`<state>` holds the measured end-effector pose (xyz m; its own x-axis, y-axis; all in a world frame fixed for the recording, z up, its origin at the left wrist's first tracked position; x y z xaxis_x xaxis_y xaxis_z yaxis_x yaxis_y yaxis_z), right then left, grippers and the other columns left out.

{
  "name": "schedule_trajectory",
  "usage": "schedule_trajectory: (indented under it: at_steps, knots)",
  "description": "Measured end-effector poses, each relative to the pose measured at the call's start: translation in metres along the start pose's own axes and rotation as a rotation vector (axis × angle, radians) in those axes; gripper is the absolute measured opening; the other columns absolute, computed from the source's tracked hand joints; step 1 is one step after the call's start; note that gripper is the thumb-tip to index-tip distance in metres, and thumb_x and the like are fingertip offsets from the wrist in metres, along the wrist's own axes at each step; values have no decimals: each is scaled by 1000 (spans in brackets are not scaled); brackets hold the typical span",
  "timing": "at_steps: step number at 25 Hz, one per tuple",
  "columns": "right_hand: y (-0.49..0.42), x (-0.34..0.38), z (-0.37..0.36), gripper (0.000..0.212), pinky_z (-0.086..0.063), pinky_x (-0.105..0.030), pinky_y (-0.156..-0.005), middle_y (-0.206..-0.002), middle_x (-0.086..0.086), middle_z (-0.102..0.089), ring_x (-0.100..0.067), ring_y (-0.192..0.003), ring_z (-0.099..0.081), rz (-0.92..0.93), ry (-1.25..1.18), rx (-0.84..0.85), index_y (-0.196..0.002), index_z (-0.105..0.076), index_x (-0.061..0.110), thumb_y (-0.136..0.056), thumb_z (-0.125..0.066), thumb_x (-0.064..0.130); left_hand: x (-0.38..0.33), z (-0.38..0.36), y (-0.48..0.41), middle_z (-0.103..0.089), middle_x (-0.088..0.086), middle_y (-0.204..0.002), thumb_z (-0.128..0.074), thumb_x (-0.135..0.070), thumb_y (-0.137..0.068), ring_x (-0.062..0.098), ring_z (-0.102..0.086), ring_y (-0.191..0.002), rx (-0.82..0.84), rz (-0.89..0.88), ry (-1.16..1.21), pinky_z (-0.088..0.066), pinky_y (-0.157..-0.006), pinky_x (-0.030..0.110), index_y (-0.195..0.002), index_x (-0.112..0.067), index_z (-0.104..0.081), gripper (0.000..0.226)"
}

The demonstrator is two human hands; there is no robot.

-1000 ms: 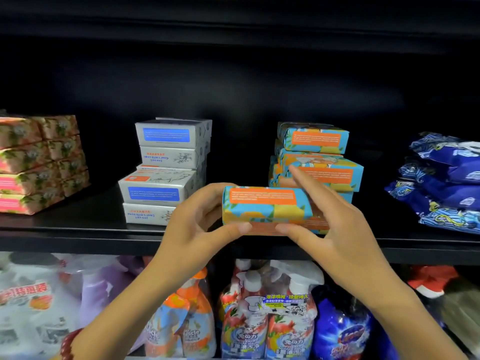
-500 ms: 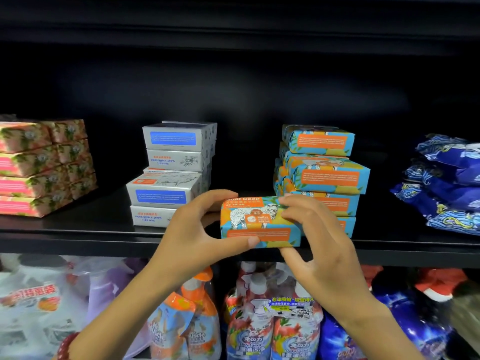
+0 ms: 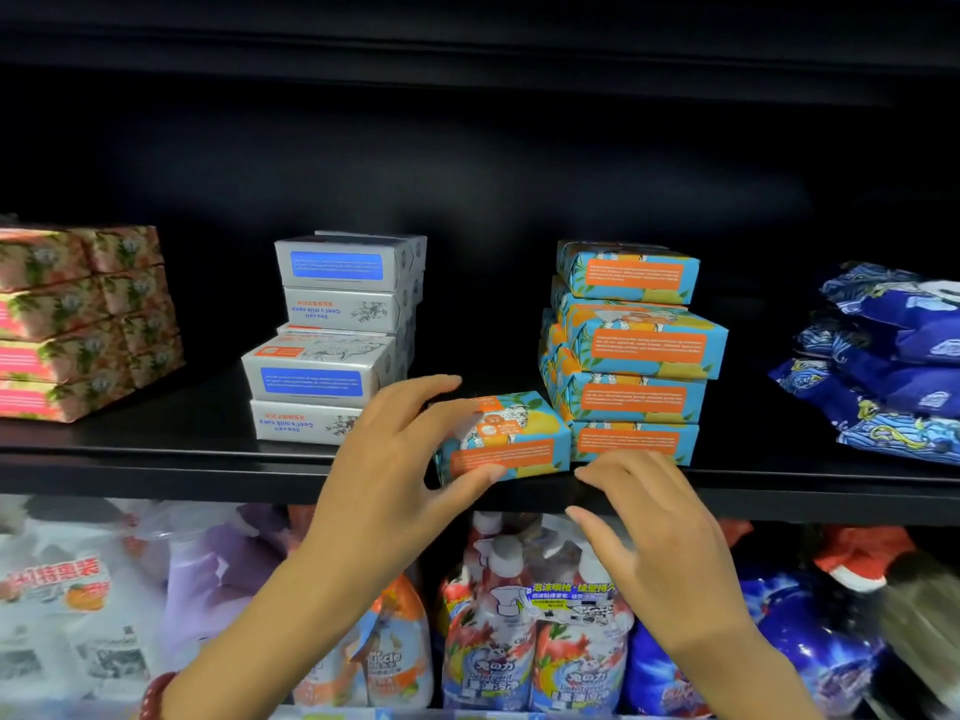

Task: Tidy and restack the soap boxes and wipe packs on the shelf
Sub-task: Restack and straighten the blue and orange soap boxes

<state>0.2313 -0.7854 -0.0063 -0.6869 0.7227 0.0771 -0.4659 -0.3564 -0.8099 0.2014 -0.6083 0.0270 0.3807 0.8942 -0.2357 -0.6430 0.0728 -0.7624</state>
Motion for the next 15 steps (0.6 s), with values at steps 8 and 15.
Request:
schedule_trajectory:
  at_steps: [8,15]
  knots:
    - [2,5,4,32,-42,-25,-78,-85,-1,-64,-20,-79,-63,-1,18,24,-91,-69,7,-62,-83,5,-6,-11,-23,-74,7,-92,-86,-5,-61,29,-68,-86,50,-57,-112,-56,-73,36,-90,-5,-76,31]
    - [2,7,4,35,-52,-22,-70,-88,1,-64,-17,-83,-63,14,5,96,-95,-69,8,-64,-84,10,12,-29,-43,-65,8,-118,-65,-13,-85,28,-56,-112,139,136,-209,-44,-89,35,-114,-10,-67,29]
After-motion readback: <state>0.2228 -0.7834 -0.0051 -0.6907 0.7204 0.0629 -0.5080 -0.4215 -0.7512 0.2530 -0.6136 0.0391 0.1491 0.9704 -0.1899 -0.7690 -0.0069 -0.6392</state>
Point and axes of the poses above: each hand's wrist, its own y-axis away from the middle knuckle, its own z-axis out of the back of the hand, x = y × z, the point moved 8 cm from there along -y, towards the middle knuckle
